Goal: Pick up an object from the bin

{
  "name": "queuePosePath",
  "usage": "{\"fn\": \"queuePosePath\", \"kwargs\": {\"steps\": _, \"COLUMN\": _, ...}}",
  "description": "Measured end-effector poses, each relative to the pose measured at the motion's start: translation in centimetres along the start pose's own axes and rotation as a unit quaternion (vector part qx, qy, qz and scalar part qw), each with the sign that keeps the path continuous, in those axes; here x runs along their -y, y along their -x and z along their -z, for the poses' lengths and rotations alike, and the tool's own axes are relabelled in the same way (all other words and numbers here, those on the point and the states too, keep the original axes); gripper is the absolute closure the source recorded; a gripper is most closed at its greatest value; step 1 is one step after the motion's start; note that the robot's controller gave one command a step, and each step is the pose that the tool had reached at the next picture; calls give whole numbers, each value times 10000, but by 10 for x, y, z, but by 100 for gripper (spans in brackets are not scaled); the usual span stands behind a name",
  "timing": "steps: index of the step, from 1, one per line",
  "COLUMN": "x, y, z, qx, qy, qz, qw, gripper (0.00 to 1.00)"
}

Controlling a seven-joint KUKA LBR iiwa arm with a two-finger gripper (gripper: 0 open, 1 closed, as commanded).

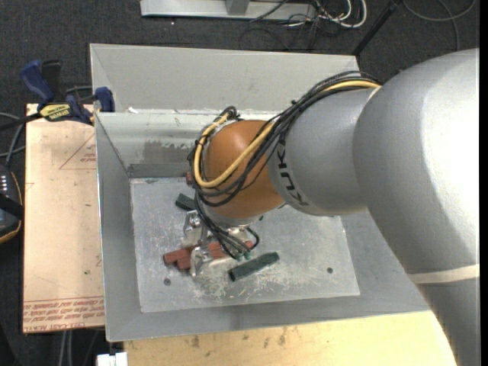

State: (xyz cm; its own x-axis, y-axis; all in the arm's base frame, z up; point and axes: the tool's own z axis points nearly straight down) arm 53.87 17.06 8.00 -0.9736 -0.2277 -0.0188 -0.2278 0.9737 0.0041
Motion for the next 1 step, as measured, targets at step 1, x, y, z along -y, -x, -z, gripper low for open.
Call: {"fn": "queuePosePath", "kwargs": {"steps": 1, "x": 0, "y": 0, "z": 0, "qx": 0, "qy": 0, "qz": 0, "qw": 10000, "gripper": 100}}
